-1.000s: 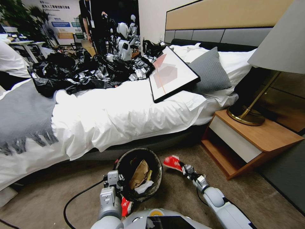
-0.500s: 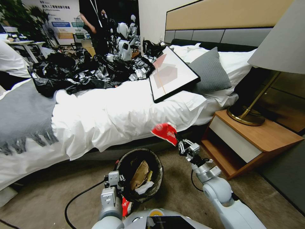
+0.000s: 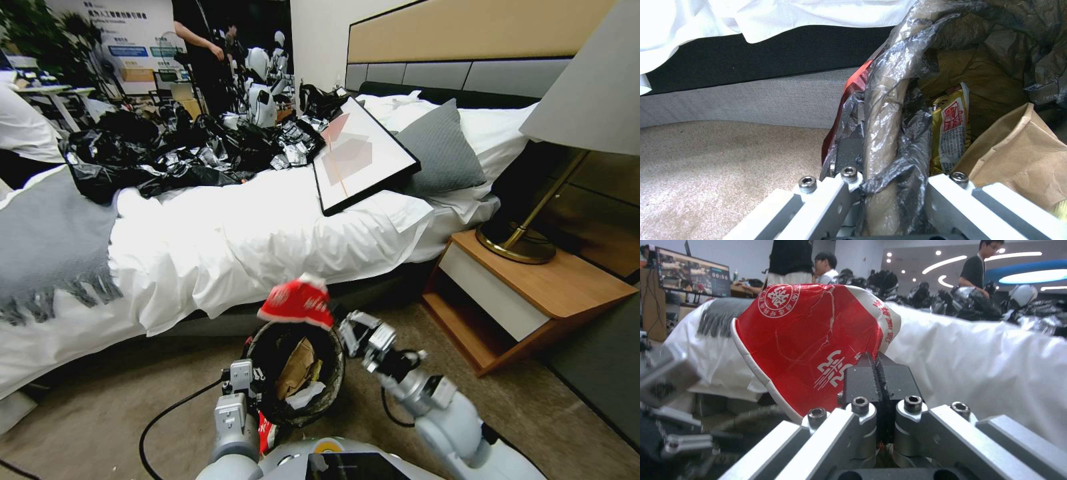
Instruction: Pick up the trash bin, then pick up the garbage from the floor and place it into the trash bin.
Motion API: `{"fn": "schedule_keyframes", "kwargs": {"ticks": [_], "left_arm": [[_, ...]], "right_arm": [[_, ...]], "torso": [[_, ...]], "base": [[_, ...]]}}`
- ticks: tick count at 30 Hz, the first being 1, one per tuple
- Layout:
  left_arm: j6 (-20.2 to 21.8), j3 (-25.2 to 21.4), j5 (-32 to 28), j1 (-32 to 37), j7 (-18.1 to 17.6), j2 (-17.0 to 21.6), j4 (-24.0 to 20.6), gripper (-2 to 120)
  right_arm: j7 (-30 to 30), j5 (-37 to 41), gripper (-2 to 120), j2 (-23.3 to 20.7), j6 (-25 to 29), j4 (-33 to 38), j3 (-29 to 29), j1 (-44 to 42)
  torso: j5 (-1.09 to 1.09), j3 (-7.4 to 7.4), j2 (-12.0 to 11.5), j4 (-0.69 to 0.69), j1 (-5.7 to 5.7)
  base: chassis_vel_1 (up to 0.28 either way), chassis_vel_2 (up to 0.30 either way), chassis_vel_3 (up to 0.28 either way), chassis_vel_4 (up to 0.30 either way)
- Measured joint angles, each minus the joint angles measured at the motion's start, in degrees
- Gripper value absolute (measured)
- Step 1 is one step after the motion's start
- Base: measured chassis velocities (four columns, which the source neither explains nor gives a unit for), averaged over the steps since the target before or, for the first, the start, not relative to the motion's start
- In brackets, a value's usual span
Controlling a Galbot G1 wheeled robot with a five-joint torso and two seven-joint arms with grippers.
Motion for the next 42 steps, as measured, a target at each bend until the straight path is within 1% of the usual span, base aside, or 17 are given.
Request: {"fn": "schedule_keyframes", "kwargs": {"ticks": [5,20,30,31,32,33,34,35,37,39,40,42], "left_arm": [[-0.02,0.03,0.01,-0.22,0.15,-0.1,0.18,1],[-0.02,-0.15,-0.12,-0.3,0.24,0.23,-0.1,1],[-0.01,-0.27,-0.29,-0.41,0.24,0.48,-0.74,1],[-0.01,-0.33,-0.44,-0.57,0.24,0.48,-0.76,1],[-0.01,-0.33,-0.44,-0.57,0.24,0.48,-0.76,1],[0.02,-0.39,-0.63,-0.78,0.23,0.49,-0.76,1],[0.08,-0.39,-0.79,-0.94,0.23,0.49,-0.76,1],[0.08,-0.39,-0.79,-0.94,0.23,0.49,-0.76,1],[0.24,-0.36,-1.05,-1.24,0.23,0.49,-0.76,1],[0.32,-0.35,-1.16,-1.36,0.22,0.53,-0.76,1],[0.32,-0.35,-1.16,-1.36,0.22,0.53,-0.76,1],[0.38,-0.42,-1.26,-1.37,0.23,0.64,-0.96,1]], "right_arm": [[-0.02,-1.12,0,0.78,0.7,-3.62,-1.01,-0.2],[0.09,-2.67,0,2.16,2.44,-9.84,-1.43,-0.59],[-0.27,-4.2,0,0.87,3.47,-11.36,-0.64,-3.04],[-0.43,-4.8,5,0.76,3.75,-11.62,-0.52,-3.53],[-0.43,-4.8,5,0.76,3.75,-11.62,-0.52,-3.53],[-0.46,-5.31,10,0.76,4.0,-11.77,-0.31,-4.04],[-0.47,-5.61,14,0.81,4.15,-11.8,-0.09,-4.43],[-0.47,-5.61,14,0.81,4.15,-11.8,-0.09,-4.43],[-0.48,-6.09,25,0.97,4.45,-11.78,0.5,-5.0],[-0.48,-6.16,34,0.9,4.49,-11.41,0.95,-5.18],[-0.48,-6.16,34,0.9,4.49,-11.41,0.95,-5.18],[-0.47,-6.16,42,0.6,4.48,-10.9,1.27,-5.21]], "torso": [[0.0,0.0,0.0,0.0,0.0],[0.0,0.0,0.0,0.0,0.0],[0.0,0.0,0.0,0.0,0.0],[0.0,0.0,0.0,0.0,0.0],[0.0,0.0,0.0,0.0,0.0],[0.01,0.0,0.0,0.0,0.0],[0.0,0.0,0.0,0.0,0.0],[0.0,0.0,0.0,0.0,0.0],[0.0,0.0,0.0,0.0,0.0],[0.01,0.0,0.0,0.0,0.0],[0.01,0.0,0.0,0.0,0.0],[0.0,0.0,0.0,0.0,0.0]], "base": [[0.0,0.0,0.0,0.0],[0.0,0.0,0.0,0.0],[0.0,0.0,0.0,0.0],[0.0,0.0,0.0,0.0],[0.0,0.0,0.0,0.0],[0.0,0.0,0.0,0.0],[0.0,0.0,0.0,0.0],[0.0,0.0,0.0,0.0],[0.0,0.0,0.0,0.0],[0.0,0.0,0.0,0.0],[0.0,0.0,0.0,0.0],[0.0,0.0,0.0,0.0]]}}
